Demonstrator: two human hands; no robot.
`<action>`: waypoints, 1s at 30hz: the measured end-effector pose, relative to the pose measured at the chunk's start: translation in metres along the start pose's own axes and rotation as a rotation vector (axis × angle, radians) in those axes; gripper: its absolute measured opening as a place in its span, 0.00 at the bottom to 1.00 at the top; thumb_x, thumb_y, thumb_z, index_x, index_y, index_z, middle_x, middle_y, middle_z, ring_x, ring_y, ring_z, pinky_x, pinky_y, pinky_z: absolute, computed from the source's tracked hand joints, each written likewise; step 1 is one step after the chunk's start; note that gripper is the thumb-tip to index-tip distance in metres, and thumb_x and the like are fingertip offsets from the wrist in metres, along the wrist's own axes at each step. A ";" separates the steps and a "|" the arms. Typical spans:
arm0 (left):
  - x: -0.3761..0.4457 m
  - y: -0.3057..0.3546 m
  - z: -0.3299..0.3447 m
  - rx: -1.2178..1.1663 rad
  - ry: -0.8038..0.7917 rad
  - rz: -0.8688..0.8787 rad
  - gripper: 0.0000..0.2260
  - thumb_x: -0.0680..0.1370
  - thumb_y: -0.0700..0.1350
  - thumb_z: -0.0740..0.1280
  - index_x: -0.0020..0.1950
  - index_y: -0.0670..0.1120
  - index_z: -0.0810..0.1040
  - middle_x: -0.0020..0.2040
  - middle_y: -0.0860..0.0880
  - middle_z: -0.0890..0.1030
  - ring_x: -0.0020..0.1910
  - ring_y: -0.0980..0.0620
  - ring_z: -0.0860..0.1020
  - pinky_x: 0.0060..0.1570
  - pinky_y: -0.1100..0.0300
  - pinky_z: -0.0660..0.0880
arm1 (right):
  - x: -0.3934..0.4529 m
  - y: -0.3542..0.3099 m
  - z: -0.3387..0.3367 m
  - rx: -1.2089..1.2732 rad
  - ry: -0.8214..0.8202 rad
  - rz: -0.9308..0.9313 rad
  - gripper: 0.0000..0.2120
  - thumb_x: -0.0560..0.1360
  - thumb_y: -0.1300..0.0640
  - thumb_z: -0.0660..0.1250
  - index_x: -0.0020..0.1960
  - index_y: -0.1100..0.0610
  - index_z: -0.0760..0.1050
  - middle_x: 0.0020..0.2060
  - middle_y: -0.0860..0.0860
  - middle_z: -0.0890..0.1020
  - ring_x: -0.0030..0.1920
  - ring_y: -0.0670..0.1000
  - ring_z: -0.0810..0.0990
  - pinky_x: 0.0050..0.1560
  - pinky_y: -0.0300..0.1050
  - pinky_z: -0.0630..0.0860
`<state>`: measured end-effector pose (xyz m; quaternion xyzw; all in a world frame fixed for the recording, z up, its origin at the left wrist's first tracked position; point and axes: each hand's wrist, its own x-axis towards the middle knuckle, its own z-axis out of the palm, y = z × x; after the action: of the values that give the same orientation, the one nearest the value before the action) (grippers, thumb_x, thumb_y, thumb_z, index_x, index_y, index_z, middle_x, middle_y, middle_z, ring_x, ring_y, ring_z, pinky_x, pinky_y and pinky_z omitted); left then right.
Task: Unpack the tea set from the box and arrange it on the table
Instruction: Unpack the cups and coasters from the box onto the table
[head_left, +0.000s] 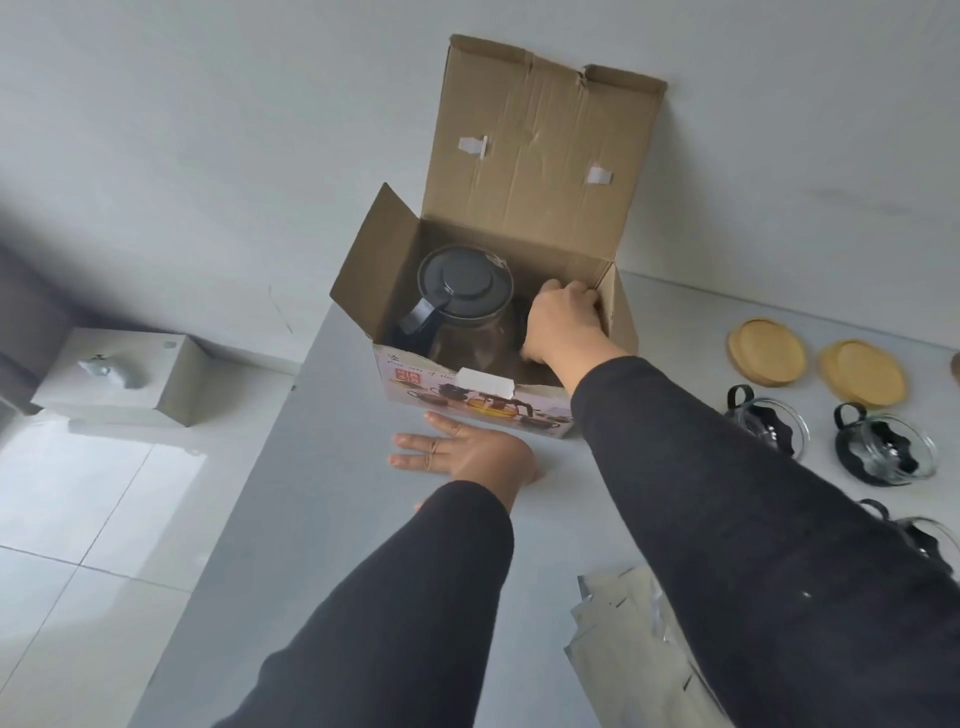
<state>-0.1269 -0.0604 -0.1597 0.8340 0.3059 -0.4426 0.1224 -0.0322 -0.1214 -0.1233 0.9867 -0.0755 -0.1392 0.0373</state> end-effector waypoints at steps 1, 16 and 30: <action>0.000 0.000 0.000 0.002 -0.002 -0.004 0.56 0.71 0.63 0.68 0.74 0.42 0.26 0.74 0.30 0.33 0.73 0.27 0.39 0.71 0.37 0.50 | 0.000 0.001 0.000 0.009 0.012 -0.001 0.34 0.67 0.51 0.73 0.65 0.65 0.64 0.60 0.62 0.72 0.60 0.63 0.72 0.57 0.52 0.70; -0.001 -0.005 0.002 -0.008 0.033 0.036 0.56 0.71 0.65 0.67 0.74 0.41 0.27 0.73 0.29 0.34 0.72 0.26 0.39 0.70 0.34 0.48 | -0.044 0.021 -0.035 0.290 0.366 -0.102 0.38 0.60 0.43 0.78 0.60 0.60 0.65 0.59 0.58 0.65 0.45 0.54 0.71 0.42 0.42 0.71; -0.014 -0.024 0.049 -0.118 0.301 0.289 0.39 0.79 0.53 0.62 0.78 0.47 0.38 0.77 0.39 0.36 0.76 0.38 0.37 0.67 0.29 0.51 | -0.142 0.138 0.024 1.048 0.786 0.014 0.38 0.56 0.51 0.80 0.62 0.60 0.70 0.56 0.53 0.75 0.55 0.47 0.72 0.55 0.23 0.64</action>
<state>-0.1804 -0.0709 -0.1750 0.9173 0.2232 -0.2722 0.1861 -0.1932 -0.2360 -0.0947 0.8510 -0.1206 0.2875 -0.4226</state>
